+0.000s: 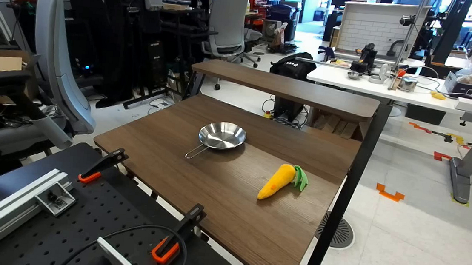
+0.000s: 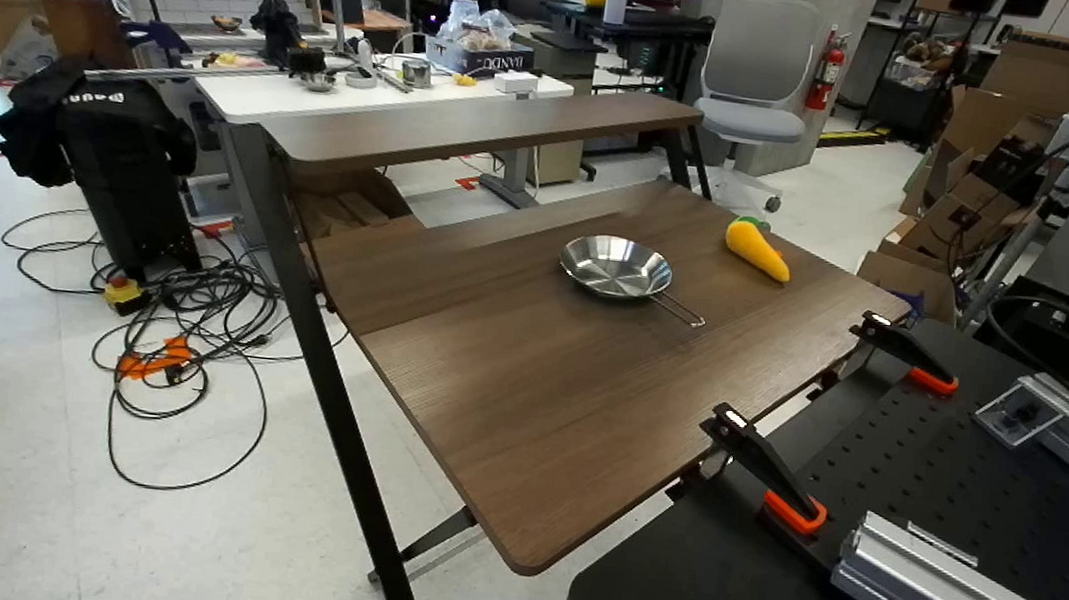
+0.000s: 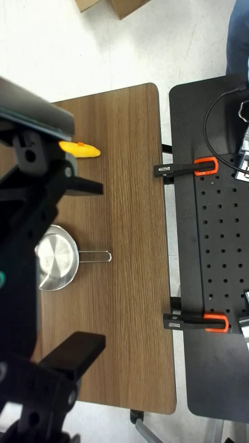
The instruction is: Put the carrot plush toy on the pan
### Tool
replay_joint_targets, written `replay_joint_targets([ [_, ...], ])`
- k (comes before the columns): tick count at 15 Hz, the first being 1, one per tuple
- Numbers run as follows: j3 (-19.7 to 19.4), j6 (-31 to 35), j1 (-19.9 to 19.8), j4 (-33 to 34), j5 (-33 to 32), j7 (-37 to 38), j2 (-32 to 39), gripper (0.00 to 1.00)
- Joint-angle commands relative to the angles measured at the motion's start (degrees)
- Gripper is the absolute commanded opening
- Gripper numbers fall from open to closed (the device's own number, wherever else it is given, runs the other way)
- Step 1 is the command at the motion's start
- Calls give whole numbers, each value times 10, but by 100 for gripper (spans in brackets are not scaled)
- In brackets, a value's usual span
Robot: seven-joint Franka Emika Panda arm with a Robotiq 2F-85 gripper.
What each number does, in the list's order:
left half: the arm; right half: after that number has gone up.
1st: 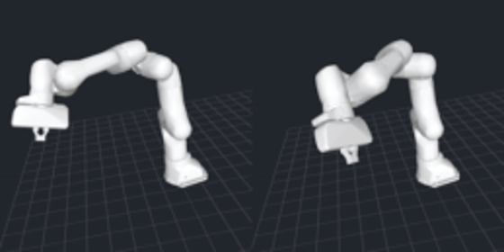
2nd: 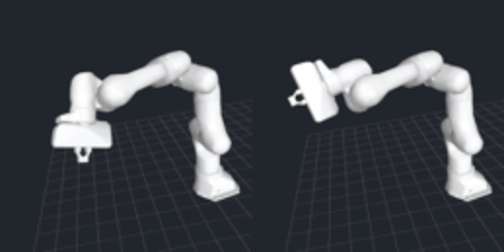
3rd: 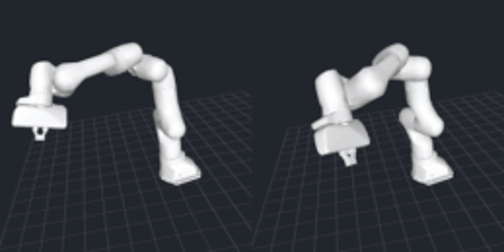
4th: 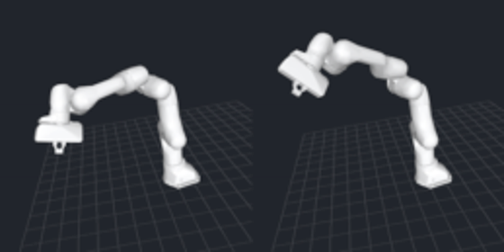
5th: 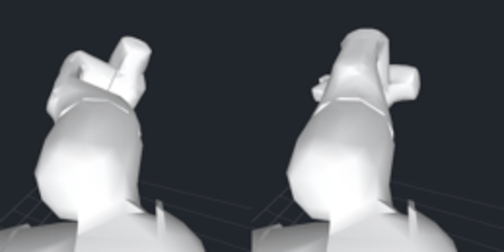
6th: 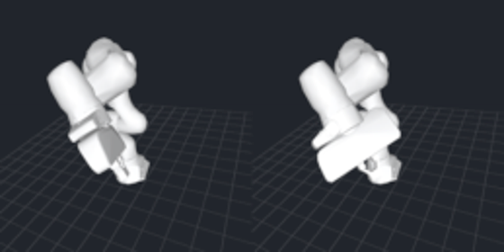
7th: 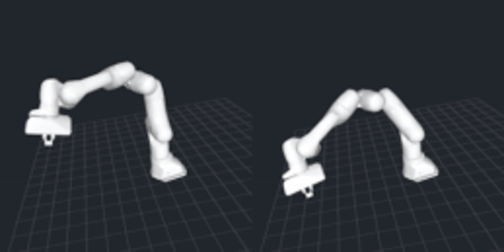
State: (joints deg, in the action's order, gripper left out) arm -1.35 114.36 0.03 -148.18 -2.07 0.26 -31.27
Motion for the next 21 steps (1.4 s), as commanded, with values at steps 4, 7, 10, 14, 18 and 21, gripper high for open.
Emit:
replay_joint_targets([
  [4, -30, 69, -35, 0, -11, -21, 84, 100],
  [7, -41, 94, -50, 10, -14, -24, 132, 100],
  [10, -54, 116, -63, 28, -19, -31, 181, 100],
  [14, -69, 135, -78, 70, -20, -41, 252, 100],
  [18, -76, 150, -85, 122, -17, -43, 321, 100],
  [21, -75, 154, -84, 163, -16, -39, 372, 100],
])
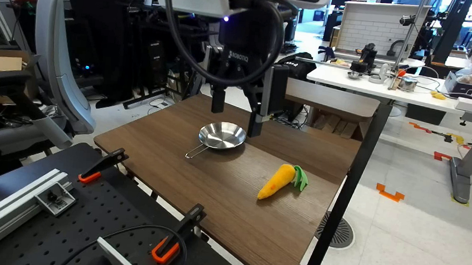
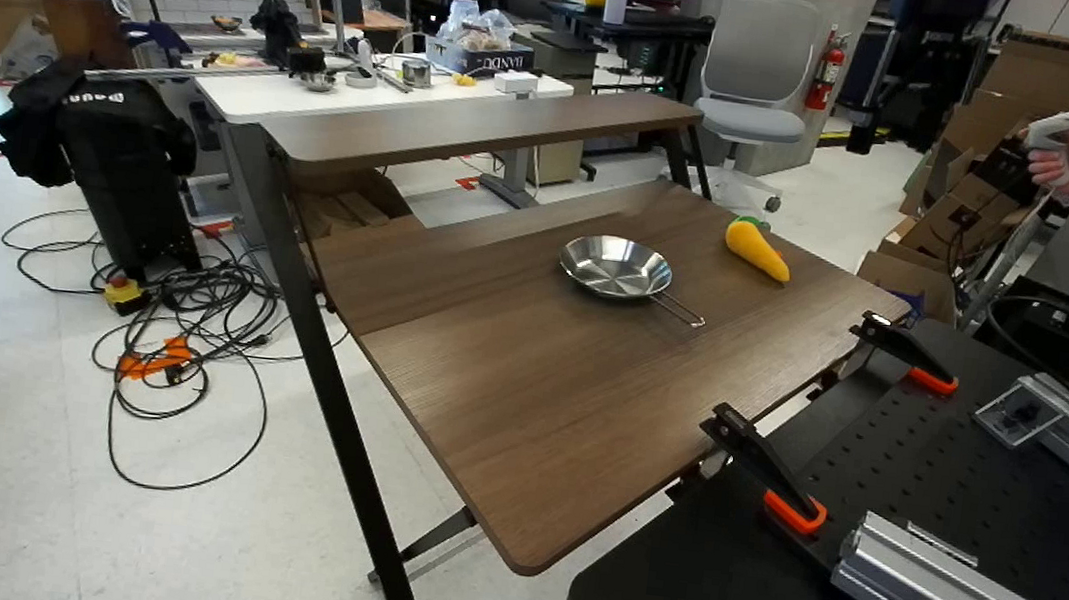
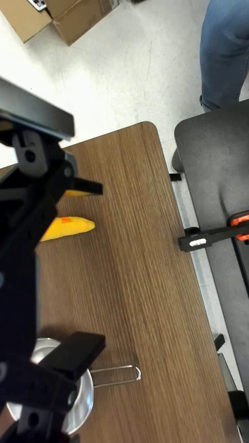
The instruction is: Put the carrot plush toy on the pan
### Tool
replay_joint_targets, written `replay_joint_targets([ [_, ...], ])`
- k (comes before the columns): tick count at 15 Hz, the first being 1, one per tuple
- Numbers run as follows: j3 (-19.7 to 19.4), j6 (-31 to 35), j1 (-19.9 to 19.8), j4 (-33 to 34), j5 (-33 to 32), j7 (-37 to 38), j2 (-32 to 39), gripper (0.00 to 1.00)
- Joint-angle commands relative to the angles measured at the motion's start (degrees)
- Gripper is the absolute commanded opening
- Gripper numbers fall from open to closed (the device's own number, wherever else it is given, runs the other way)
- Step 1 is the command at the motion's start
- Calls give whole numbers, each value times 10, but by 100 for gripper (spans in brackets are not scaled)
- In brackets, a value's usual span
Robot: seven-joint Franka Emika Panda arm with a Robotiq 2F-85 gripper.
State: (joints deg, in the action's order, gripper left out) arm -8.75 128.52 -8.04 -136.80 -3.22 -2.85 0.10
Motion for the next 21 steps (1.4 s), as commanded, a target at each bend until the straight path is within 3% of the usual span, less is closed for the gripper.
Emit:
replay_joint_targets([
  [1, 0, 16, -3, 63, -5, -6, 76, 100],
  [9, 2, 57, -5, 135, -6, -6, 190, 100],
  [21, 2, 126, -2, 208, -15, -2, 302, 100],
])
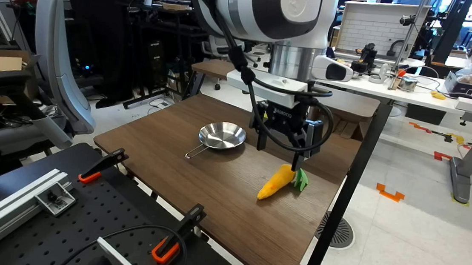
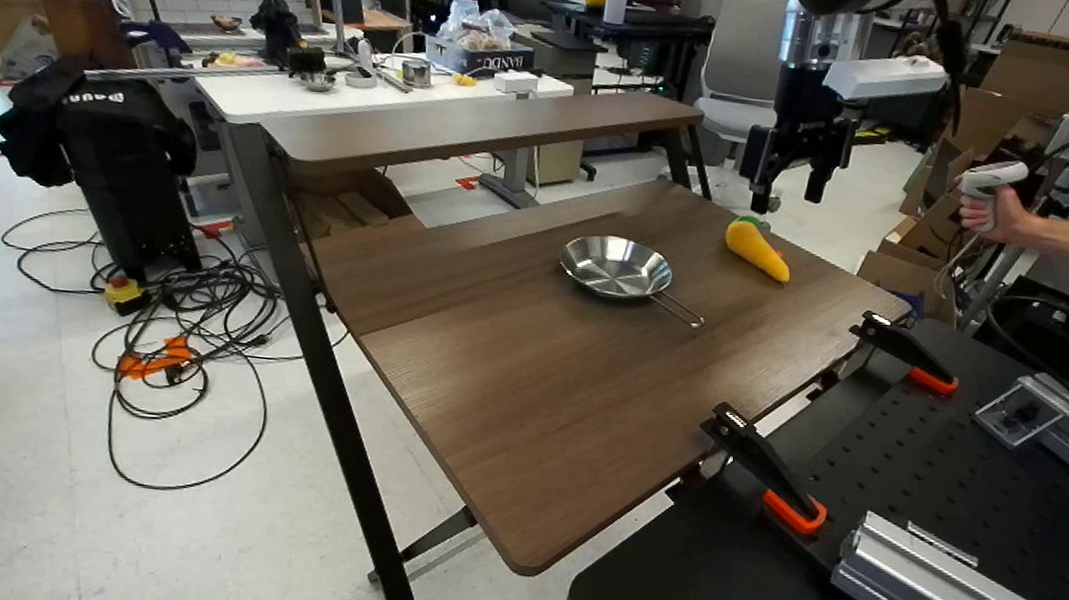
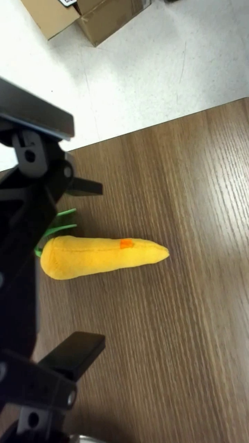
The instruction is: Put the carrot plush toy on the pan
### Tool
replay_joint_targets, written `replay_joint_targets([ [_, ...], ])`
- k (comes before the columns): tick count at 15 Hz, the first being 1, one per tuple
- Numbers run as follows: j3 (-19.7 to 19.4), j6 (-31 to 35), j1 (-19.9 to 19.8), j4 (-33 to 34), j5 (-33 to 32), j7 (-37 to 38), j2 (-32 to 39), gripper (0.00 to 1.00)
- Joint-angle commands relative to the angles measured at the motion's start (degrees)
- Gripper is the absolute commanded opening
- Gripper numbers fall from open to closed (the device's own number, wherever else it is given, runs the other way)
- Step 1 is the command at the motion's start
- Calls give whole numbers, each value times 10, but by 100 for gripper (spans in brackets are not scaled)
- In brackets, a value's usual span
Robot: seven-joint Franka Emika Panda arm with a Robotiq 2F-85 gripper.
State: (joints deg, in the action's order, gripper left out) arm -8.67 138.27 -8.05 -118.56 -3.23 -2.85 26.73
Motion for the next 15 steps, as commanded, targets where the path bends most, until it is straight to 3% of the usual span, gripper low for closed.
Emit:
replay_joint_targets([
  [1, 4, 38, -3, 28, -13, -7, 43, 100],
  [11, 3, 108, 4, 48, -27, -5, 104, 100],
  [12, 3, 115, 5, 47, -29, -5, 107, 75],
  [13, 3, 122, 5, 46, -32, -6, 109, 74],
  [15, 2, 135, 5, 43, -35, -6, 112, 58],
])
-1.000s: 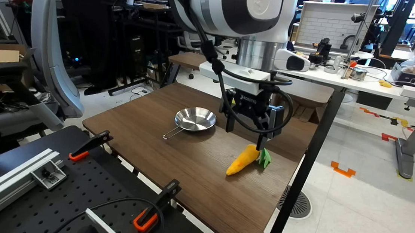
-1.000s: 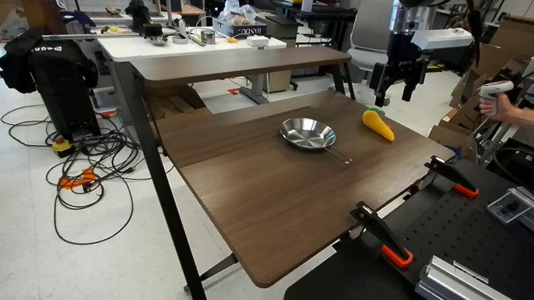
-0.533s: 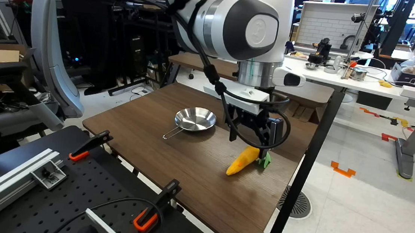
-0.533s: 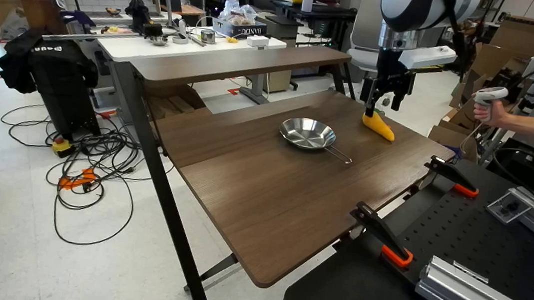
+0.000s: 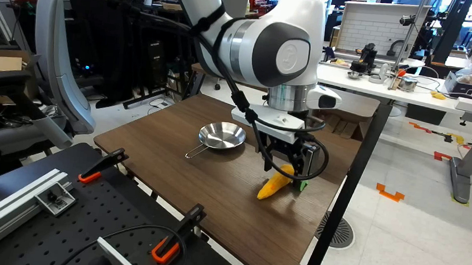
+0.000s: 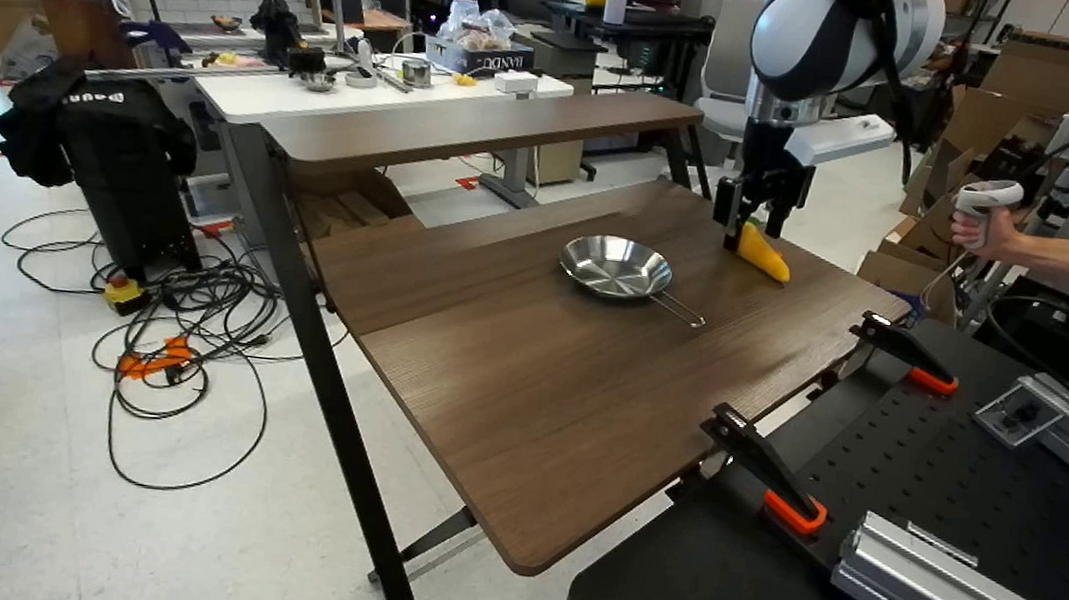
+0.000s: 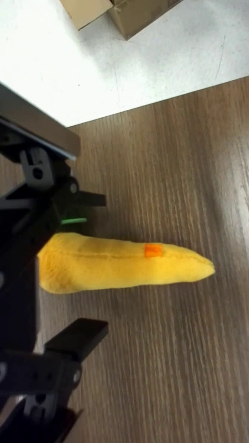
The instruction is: Put the carrot plush toy on the pan
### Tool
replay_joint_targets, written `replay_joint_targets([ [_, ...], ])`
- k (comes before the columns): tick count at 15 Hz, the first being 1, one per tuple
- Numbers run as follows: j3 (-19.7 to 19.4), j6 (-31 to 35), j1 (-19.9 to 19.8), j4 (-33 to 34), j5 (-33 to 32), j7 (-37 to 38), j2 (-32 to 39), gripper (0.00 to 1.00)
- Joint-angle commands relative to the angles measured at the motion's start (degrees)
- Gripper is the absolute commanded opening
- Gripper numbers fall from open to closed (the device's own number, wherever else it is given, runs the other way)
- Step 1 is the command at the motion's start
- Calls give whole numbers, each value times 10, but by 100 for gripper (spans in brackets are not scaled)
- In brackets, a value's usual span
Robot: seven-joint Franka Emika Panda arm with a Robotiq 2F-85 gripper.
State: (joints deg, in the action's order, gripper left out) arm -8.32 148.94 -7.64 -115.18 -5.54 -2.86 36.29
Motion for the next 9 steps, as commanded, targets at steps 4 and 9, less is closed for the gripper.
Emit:
replay_joint_targets([
  [4, -2, 48, 1, 2, -14, -6, 12, 29],
  [9, -1, 67, 5, -11, -16, -6, -13, 0],
])
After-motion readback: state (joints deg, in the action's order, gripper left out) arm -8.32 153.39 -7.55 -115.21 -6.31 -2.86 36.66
